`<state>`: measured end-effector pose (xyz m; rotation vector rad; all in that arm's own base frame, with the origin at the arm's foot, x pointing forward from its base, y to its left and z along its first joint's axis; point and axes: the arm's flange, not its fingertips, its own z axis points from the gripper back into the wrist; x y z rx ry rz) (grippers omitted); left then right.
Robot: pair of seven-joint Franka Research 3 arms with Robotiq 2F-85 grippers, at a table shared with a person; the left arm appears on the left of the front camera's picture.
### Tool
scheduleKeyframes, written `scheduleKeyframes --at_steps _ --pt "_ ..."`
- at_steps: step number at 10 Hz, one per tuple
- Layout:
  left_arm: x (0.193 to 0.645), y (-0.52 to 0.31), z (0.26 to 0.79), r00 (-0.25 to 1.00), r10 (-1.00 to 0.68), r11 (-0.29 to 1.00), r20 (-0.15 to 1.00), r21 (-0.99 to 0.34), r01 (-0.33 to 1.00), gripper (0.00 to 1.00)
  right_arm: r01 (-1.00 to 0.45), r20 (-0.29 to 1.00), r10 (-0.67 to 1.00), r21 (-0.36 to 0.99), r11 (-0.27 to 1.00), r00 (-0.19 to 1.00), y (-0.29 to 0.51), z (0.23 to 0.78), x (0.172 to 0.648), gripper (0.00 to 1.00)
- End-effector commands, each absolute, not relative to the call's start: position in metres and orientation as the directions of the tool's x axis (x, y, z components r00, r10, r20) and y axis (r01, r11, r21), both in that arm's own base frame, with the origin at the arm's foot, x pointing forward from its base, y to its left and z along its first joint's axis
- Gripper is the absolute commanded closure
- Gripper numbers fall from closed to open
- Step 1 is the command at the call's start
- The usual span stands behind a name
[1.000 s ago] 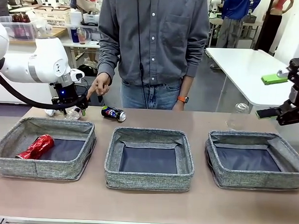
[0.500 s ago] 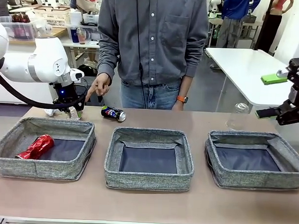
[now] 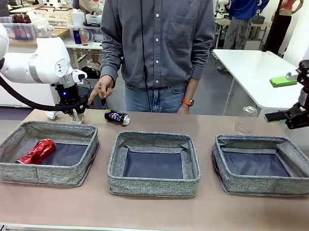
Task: Sort the waste into the appropriate baskets.
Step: Pick up the waste item pointed out by the person.
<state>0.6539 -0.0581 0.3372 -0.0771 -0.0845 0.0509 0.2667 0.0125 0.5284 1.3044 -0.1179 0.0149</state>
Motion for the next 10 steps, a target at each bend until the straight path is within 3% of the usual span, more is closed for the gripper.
scheduleKeyframes --at_steps 1,3,6,7,10 --pt "0.654 -0.056 0.333 0.994 0.081 0.995 0.069 -0.068 -0.077 1.00 -0.090 0.107 -0.060 0.967 0.239 0.993 0.014 0.533 0.269 0.00" --pt "0.645 -0.049 0.349 0.985 0.148 0.989 0.083 -0.022 -0.147 1.00 -0.090 0.107 -0.060 0.967 0.239 0.993 0.014 0.533 0.269 0.00" --pt "0.614 -0.029 0.420 0.956 0.225 0.974 0.188 -0.010 -0.227 1.00 -0.090 0.107 -0.060 0.967 0.239 0.993 0.014 0.533 0.269 0.00" --pt "0.601 -0.026 0.442 0.962 0.225 0.974 0.154 -0.012 -0.226 1.00 -0.090 0.107 -0.060 0.967 0.239 0.993 0.014 0.533 0.269 0.00" --pt "0.555 -0.042 0.494 0.951 0.259 0.950 -0.170 -0.131 -0.282 1.00 -0.090 0.107 -0.060 0.967 0.239 0.993 0.014 0.533 0.269 0.00"
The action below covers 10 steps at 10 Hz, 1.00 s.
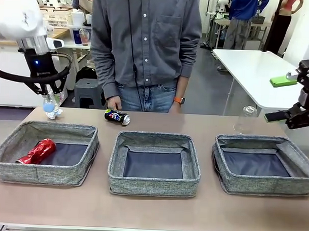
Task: Sort the waste into the appropriate baskets.
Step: Pick up the waste item pointed out by the person.
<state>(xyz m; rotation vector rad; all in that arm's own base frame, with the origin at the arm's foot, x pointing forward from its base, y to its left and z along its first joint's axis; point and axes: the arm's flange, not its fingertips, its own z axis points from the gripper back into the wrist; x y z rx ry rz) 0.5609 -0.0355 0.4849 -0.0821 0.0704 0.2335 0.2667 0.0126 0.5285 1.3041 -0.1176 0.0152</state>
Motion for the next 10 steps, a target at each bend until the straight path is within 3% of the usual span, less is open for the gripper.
scheduleKeyframes --at_steps 1,3,4,5,9,10 --pt "0.527 -0.059 0.498 0.951 0.251 0.947 -0.180 -0.159 -0.280 1.00 -0.090 0.107 -0.060 0.967 0.239 0.993 0.014 0.533 0.269 0.00" --pt "0.473 -0.092 0.474 0.988 0.137 0.989 -0.067 -0.051 -0.141 1.00 -0.090 0.107 -0.060 0.967 0.239 0.993 0.014 0.533 0.269 0.00" --pt "0.453 -0.098 0.470 0.998 0.059 0.995 -0.016 -0.080 -0.060 1.00 -0.090 0.107 -0.060 0.967 0.239 0.993 0.014 0.533 0.269 0.00" --pt "0.500 -0.084 0.493 0.974 0.164 0.979 -0.156 -0.092 -0.180 1.00 -0.090 0.107 -0.060 0.967 0.239 0.993 0.014 0.533 0.269 0.00" --pt "0.500 -0.084 0.493 0.974 0.164 0.979 -0.156 -0.092 -0.180 1.00 -0.090 0.107 -0.060 0.967 0.239 0.993 0.014 0.533 0.269 0.00" --pt "0.496 -0.081 0.487 0.977 0.161 0.982 -0.140 -0.080 -0.173 0.79 -0.090 0.107 -0.060 0.967 0.239 0.993 0.014 0.533 0.269 0.00"
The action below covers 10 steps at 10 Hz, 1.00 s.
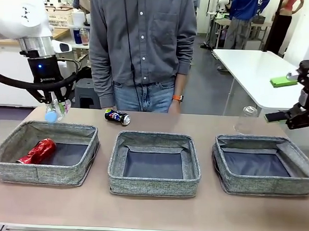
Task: Sort the waste into the appropriate baskets.
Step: Pick up the waste item pointed out by the person.
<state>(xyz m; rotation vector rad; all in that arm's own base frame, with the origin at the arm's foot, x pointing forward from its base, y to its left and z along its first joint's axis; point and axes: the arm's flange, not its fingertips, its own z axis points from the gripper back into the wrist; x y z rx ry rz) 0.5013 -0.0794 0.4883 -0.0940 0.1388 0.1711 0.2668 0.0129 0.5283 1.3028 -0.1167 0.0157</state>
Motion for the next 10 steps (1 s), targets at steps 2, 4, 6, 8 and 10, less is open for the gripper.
scheduleKeyframes --at_steps 2,4,6,8,10 --pt "0.487 -0.144 0.548 0.980 0.193 0.974 -0.044 -0.115 -0.197 0.79 -0.090 0.107 -0.060 0.967 0.239 0.993 0.014 0.533 0.269 0.00" --pt "0.476 -0.223 0.608 0.979 0.203 0.963 -0.011 -0.181 -0.201 0.79 -0.090 0.107 -0.060 0.967 0.239 0.993 0.014 0.533 0.269 0.00" --pt "0.468 -0.287 0.638 0.979 0.205 0.957 -0.015 -0.204 -0.204 0.79 -0.090 0.107 -0.060 0.967 0.239 0.993 0.014 0.533 0.269 0.00" --pt "0.467 -0.332 0.667 0.974 0.224 0.957 0.044 -0.199 -0.211 0.79 -0.090 0.107 -0.060 0.967 0.239 0.993 0.014 0.533 0.269 0.00" --pt "0.464 -0.366 0.703 0.977 0.188 0.972 0.098 -0.161 -0.170 0.79 -0.090 0.107 -0.060 0.967 0.239 0.993 0.014 0.533 0.269 0.00"
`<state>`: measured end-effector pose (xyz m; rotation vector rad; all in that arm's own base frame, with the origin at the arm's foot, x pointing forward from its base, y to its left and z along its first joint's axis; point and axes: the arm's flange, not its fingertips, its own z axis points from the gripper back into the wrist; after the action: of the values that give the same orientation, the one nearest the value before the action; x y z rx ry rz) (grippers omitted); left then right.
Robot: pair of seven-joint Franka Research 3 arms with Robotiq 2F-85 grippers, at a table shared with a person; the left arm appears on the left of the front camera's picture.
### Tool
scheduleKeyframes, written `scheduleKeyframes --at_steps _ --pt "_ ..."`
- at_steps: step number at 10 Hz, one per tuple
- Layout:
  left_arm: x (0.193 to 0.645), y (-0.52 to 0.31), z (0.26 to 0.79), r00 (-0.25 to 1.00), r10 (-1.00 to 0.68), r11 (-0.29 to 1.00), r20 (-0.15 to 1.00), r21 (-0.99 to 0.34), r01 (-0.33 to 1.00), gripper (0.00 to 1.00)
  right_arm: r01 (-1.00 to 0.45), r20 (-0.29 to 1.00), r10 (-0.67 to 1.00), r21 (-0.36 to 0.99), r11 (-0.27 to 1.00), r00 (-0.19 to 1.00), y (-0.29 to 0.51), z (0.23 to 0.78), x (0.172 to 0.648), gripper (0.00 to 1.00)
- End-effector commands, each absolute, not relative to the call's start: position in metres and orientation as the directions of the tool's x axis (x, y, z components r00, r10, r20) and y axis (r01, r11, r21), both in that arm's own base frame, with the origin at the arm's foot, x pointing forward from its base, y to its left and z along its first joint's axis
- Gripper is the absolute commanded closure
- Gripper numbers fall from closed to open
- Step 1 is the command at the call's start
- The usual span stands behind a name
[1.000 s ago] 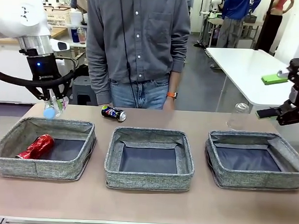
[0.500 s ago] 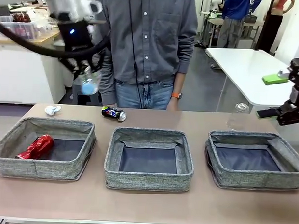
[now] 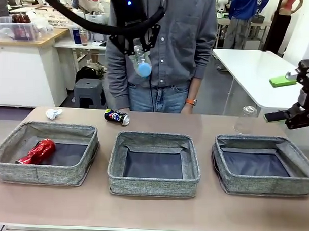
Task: Sort the waste into the appropriate baskets.
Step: Pick up the waste item pointed out by the person.
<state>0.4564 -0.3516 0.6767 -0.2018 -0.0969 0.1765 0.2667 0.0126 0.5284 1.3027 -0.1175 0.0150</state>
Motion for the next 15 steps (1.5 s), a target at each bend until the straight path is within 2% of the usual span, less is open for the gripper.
scheduleKeyframes --at_steps 1,5,8,9,15 --pt "0.465 -0.386 0.724 0.977 0.181 0.976 0.110 -0.142 -0.165 0.79 -0.090 0.107 -0.060 0.967 0.239 0.993 0.014 0.533 0.269 0.00" --pt "0.485 -0.429 0.775 0.990 0.099 0.995 0.105 -0.023 -0.097 0.79 -0.090 0.107 -0.060 0.967 0.239 0.993 0.014 0.533 0.269 0.00" --pt "0.490 -0.431 0.788 0.997 0.014 0.997 0.070 -0.074 -0.009 0.79 -0.090 0.107 -0.060 0.967 0.239 0.993 0.014 0.533 0.269 0.00" --pt "0.455 -0.406 0.735 0.994 0.075 0.996 0.077 -0.058 -0.071 0.79 -0.090 0.107 -0.060 0.967 0.239 0.993 0.014 0.533 0.269 0.00" --pt "0.455 -0.406 0.735 0.994 0.075 0.996 0.077 -0.058 -0.071 0.79 -0.090 0.107 -0.060 0.967 0.239 0.993 0.014 0.533 0.269 0.00"
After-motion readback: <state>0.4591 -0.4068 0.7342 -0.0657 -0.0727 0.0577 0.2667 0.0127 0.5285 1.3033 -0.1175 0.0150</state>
